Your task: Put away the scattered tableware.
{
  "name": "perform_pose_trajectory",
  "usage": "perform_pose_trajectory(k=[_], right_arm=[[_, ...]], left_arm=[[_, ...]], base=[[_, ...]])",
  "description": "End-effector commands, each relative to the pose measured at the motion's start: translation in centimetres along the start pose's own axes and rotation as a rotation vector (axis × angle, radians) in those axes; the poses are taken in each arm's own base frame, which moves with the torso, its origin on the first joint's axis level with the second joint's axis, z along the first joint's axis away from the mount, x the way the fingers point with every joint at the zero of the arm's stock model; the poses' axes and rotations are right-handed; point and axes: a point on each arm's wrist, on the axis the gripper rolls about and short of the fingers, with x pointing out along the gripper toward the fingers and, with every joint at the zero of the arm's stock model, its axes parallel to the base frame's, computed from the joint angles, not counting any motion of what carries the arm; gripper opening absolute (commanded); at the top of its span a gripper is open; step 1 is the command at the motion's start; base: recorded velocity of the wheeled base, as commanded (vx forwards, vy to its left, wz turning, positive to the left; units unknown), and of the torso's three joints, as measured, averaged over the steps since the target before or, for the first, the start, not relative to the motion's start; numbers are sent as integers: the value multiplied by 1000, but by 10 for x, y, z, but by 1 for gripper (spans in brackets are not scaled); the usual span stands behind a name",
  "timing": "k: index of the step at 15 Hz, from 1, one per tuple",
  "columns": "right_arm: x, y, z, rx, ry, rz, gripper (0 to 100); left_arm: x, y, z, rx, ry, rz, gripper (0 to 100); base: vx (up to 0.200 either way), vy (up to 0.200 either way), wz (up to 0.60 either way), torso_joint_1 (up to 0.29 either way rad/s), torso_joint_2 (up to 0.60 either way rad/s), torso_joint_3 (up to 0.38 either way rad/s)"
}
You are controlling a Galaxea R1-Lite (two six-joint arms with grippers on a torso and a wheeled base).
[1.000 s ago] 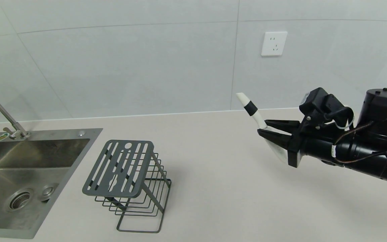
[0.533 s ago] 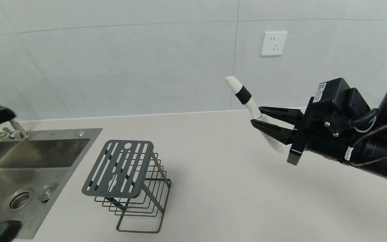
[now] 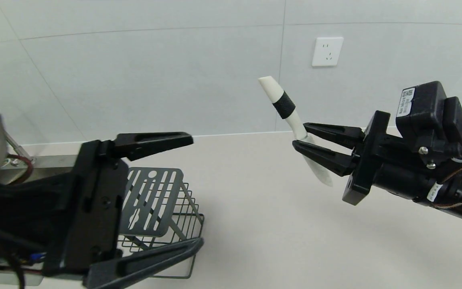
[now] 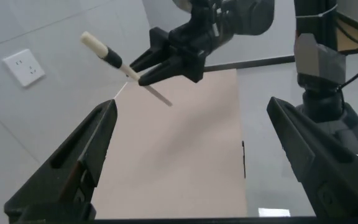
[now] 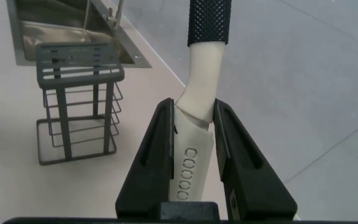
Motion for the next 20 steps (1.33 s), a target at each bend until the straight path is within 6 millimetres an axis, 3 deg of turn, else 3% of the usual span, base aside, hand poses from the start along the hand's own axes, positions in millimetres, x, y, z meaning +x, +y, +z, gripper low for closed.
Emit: perform_pose_trajectory(k=[1,2,4,6,10,13,20], right_arm=[[-8,1,4,-3,-7,-6,0],[-10,2,5,-4,-9,-8,0],[-22,3,11,-8,-19,-20,0],[-27,3,15,-14,-29,-29,0],[-31,5,21,-17,-50,-25,0],[-39,9,20,-13,-46,-17,0],[-47,15,16,-3,-26,-1,0]], left_arm=[[47,22,-38,-128,-36,-54,100],[52,24,-41,-150,-55,-48,100],[81,36,-67,-266,-138,-2,100],[91,40,-74,-248,-139,-8,100],[124,44,-63,-215,-229,-1,100],[136,48,-51,-201,-285,-18,100],[144,34,-34,-239,-329,-78,100]], base=[[0,0,0,0,0,0],[0,0,0,0,0,0],[0,0,0,0,0,0],[0,0,0,0,0,0],[0,0,0,0,0,0],[0,0,0,0,0,0],[0,0,0,0,0,0]])
